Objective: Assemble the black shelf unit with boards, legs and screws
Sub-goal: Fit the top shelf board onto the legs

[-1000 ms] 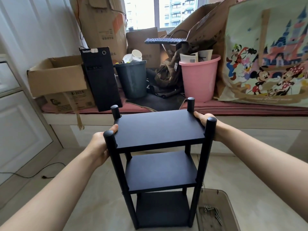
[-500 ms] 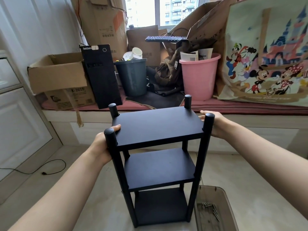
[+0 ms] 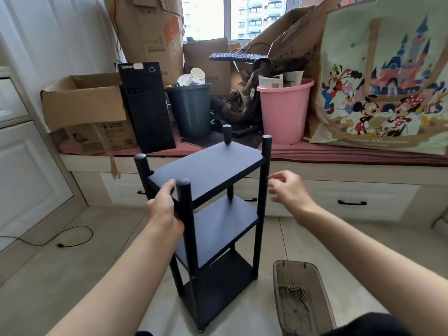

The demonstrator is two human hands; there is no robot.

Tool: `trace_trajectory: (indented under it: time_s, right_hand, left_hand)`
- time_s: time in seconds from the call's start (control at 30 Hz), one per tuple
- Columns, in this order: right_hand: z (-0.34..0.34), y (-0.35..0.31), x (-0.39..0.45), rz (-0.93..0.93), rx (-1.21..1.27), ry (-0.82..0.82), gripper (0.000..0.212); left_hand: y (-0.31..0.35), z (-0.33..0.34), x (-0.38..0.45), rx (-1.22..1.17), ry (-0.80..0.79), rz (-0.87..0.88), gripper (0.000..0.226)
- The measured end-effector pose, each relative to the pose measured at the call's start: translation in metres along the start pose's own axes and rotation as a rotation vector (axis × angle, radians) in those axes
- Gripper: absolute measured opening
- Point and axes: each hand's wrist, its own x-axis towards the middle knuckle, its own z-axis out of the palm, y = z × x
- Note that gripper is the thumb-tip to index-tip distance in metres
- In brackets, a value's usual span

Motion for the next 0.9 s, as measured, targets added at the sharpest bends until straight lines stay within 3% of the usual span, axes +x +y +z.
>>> trace_trajectory:
  time_s: [0.13, 0.3, 0.43, 0.53, 0.63, 0.9]
  right_hand:
    - [0.032, -0.009, -0.057, -0.098, 0.029, -0.301, 0.026]
    - [0.037, -0.013, -0.081, -0.224, 0.037, -0.366, 0.062]
    - [0.027, -0.009, -0.080, -0.330, 0.007, -0.386, 0.056]
    - [0.021, -0.006, -0.078, -0.359, -0.046, -0.415, 0.069]
    - [0.016, -0.006, -0.077, -0.397, -0.073, -0.448, 0.061]
    - [-0.004, 0.003, -0.070, -0.366, 0.028, -0.509, 0.056]
  left_hand:
    - [-0.011, 0.007, -0.018, -0.104, -0.107, -0.056, 0.019]
    - [-0.021, 0.011, -0.033, -0.116, -0.266, -0.076, 0.041]
    - [-0.031, 0.016, -0.040, -0.137, -0.308, -0.088, 0.041]
    - [-0.034, 0.018, -0.044, -0.161, -0.352, -0.104, 0.044]
    - [-0.035, 0.020, -0.046, -0.157, -0.386, -0.126, 0.049]
    - [-0.048, 0.027, -0.056, -0.167, -0.462, -0.154, 0.050]
